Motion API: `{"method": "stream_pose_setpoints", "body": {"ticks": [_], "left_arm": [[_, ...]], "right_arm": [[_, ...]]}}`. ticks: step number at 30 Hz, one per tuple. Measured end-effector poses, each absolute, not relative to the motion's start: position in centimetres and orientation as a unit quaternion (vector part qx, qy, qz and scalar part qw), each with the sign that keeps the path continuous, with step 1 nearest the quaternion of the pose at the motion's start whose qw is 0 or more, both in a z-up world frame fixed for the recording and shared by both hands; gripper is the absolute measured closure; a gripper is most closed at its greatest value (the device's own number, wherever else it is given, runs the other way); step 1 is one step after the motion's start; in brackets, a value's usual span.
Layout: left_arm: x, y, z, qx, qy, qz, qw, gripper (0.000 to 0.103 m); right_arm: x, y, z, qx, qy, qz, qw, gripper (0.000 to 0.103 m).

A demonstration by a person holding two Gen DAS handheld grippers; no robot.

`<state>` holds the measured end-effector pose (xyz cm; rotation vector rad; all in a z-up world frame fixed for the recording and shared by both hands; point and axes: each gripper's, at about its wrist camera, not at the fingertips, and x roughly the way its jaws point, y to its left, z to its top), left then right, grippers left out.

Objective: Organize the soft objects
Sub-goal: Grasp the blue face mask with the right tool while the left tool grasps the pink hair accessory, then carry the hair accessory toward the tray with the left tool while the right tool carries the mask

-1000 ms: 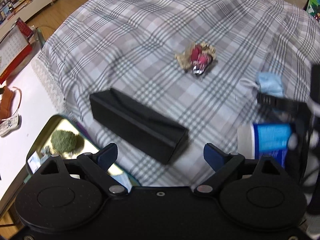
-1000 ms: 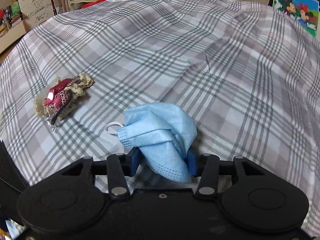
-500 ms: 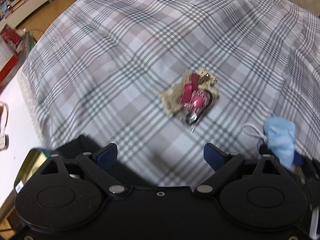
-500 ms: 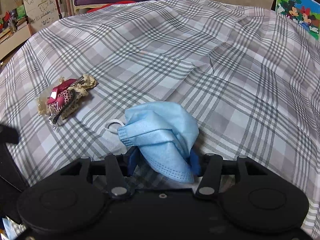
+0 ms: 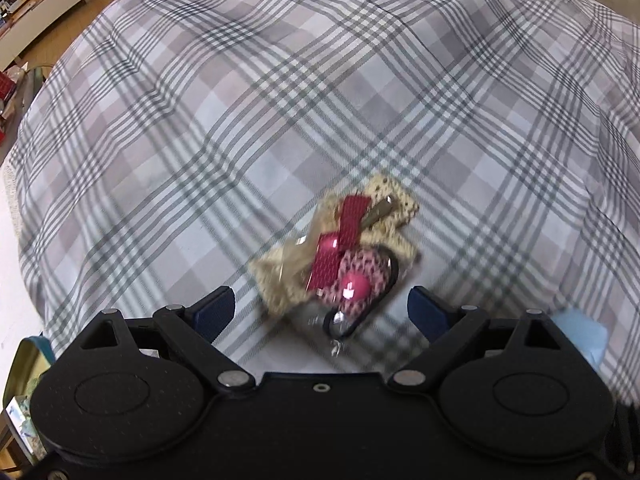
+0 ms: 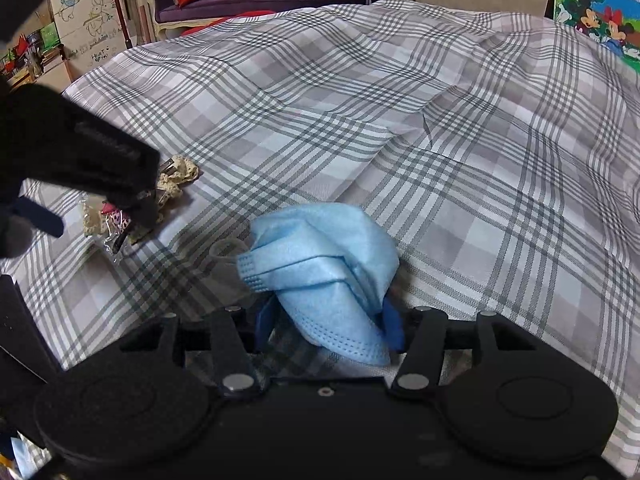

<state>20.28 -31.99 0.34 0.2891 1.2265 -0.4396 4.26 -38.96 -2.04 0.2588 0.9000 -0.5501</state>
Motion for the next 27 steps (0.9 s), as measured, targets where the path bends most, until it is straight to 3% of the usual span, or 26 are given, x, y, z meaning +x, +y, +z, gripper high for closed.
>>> {"method": "stream_pose_setpoints", "body": {"ticks": [8, 13, 15, 27], "left_arm": [[21.7, -32.9, -1.9, 0.125, 0.584, -0.209, 0.774, 0.016], [21.4, -32.3, -1.1, 0.109, 0.578, -0.229, 0.776, 0.042], [21.1, -31.9, -0.5, 0.105, 0.578, -0.231, 0.776, 0.046], [15.2, -27.3, 6.0, 0.086, 0.544, -0.259, 0.793, 0.046]], "right_arm": [[4.1, -38.9, -2.1, 0.12, 0.422, -0.26, 0.86, 0.048], [4.1, -38.8, -2.2, 0.117, 0.419, -0.258, 0.862, 0.048], [4.0, -38.7, -2.2, 0.115, 0.419, -0.259, 0.863, 0.048], [4.3, -38.7, -1.7, 0.115, 0.428, -0.275, 0.853, 0.056]]}}
